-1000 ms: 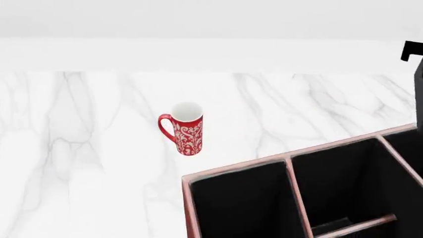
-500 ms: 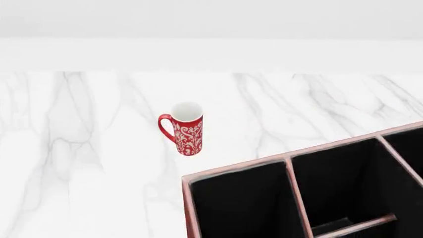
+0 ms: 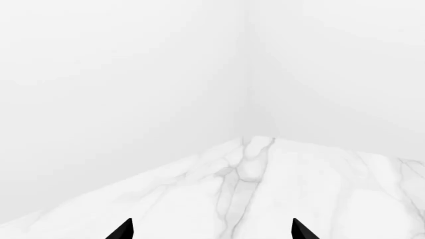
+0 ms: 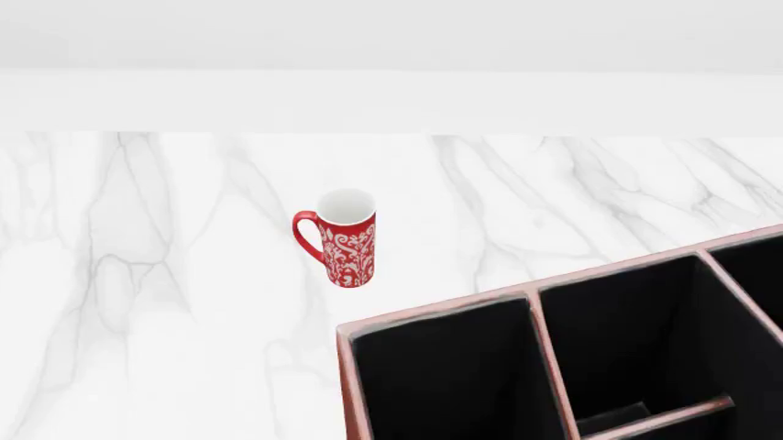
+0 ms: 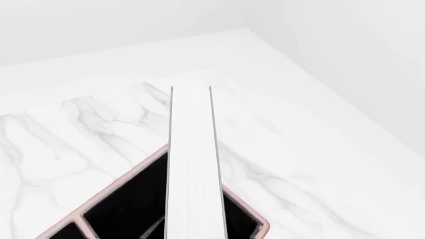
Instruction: Pick up the book and place it in the right compartment of the caddy.
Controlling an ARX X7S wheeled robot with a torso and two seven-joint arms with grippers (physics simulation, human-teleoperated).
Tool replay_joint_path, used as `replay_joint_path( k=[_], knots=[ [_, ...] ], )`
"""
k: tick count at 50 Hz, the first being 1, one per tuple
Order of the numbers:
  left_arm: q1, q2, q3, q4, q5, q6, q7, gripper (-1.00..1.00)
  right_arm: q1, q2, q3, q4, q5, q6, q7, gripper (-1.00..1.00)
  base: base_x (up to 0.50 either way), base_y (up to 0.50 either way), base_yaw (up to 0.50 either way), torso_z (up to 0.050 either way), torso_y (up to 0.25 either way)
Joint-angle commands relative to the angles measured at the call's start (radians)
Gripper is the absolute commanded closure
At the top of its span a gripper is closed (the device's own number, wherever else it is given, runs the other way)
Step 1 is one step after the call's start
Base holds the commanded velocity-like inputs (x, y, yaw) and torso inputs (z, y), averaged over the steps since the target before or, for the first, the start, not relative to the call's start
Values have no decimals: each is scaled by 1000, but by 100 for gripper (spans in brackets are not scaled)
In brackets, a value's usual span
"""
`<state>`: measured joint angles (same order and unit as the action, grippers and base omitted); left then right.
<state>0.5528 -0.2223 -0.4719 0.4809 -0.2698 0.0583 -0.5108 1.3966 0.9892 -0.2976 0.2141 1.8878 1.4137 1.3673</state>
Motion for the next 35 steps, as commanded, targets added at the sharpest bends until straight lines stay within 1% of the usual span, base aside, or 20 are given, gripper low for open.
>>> replay_joint_path(
  k=[1,17,35],
  knots=[
    [2,-2,-1,3,-2,-2,-3,-100,2,8,-12,17,-89,-14,-53,100,0,0,0,0,0],
    [0,-5,7,2,3,-4,-6,-100,-26,5,-32,17,-163,-53,-125,100,0,0,0,1,2],
    [0,-8,11,3,3,-5,-10,-100,-40,-37,-81,35,-277,-103,-239,100,0,0,0,0,1]
  ],
)
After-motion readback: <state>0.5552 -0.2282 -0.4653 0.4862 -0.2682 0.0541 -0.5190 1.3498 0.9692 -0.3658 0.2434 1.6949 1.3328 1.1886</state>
